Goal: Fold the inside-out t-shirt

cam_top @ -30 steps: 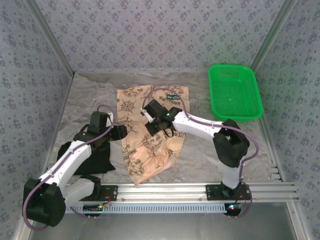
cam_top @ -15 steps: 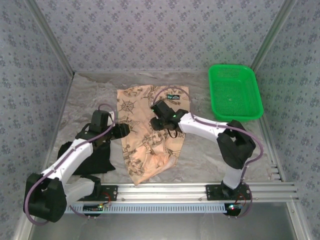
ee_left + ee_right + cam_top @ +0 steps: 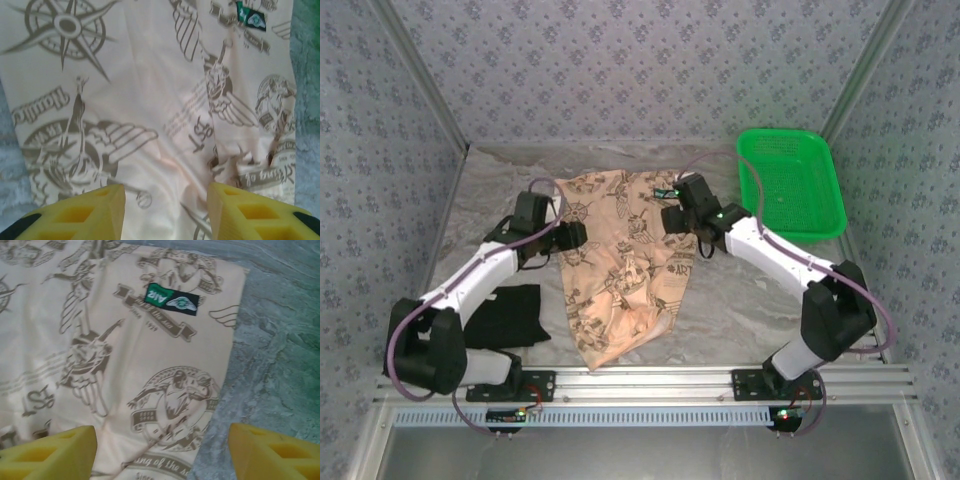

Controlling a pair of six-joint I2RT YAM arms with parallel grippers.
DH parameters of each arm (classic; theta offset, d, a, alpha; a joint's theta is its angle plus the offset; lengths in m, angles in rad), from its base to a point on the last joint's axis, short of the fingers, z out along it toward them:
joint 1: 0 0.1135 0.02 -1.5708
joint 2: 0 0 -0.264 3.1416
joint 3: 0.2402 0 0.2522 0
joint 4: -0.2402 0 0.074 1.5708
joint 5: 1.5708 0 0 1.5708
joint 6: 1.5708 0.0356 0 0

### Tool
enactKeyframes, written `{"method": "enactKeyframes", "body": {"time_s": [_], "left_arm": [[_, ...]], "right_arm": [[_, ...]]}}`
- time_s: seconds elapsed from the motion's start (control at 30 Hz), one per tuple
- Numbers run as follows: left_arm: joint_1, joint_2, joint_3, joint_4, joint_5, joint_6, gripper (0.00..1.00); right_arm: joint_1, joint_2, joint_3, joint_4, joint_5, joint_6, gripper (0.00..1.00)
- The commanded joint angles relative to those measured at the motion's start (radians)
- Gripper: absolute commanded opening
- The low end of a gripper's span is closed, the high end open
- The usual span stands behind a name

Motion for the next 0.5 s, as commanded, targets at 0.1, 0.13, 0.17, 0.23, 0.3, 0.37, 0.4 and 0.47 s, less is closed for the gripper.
{"method": "enactKeyframes", "body": {"time_s": [0.1, 0.13, 0.17, 0.23, 0.3, 0.37, 0.4, 0.47], "left_arm": [[0.017, 0.103, 0.108, -0.012, 0.019, 0.037, 0.47], [0.017, 0.118, 0.120, -0.007, 0.029, 0.035, 0.48], [0.017, 0.133, 0.129, -0.004, 0.032, 0.031, 0.48], [0.017, 0.168, 0.153, -0.001, 0.027, 0.033, 0.48], [0.021, 0.222, 0.196, -0.021, 0.036, 0.031, 0.48], [0.021, 0.253, 0.224, -0.023, 0.071, 0.026, 0.47], [0.018, 0.259, 0.228, -0.008, 0.096, 0.017, 0.47], [0.001, 0.259, 0.221, 0.015, 0.163, 0.002, 0.47]], "right_arm": [[-0.067, 0.052, 0.051, -0.017, -0.199, -0.022, 0.70], [-0.072, 0.062, 0.059, -0.016, -0.217, -0.023, 0.70], [-0.074, 0.074, 0.065, -0.019, -0.226, -0.026, 0.70], [-0.080, 0.106, 0.085, -0.024, -0.222, -0.031, 0.70], [-0.096, 0.145, 0.108, -0.025, -0.212, -0.031, 0.70], [-0.112, 0.183, 0.127, -0.014, -0.210, -0.030, 0.70], [-0.121, 0.204, 0.142, -0.014, -0.212, -0.025, 0.70], [-0.136, 0.240, 0.174, -0.023, -0.226, -0.013, 0.70]]}}
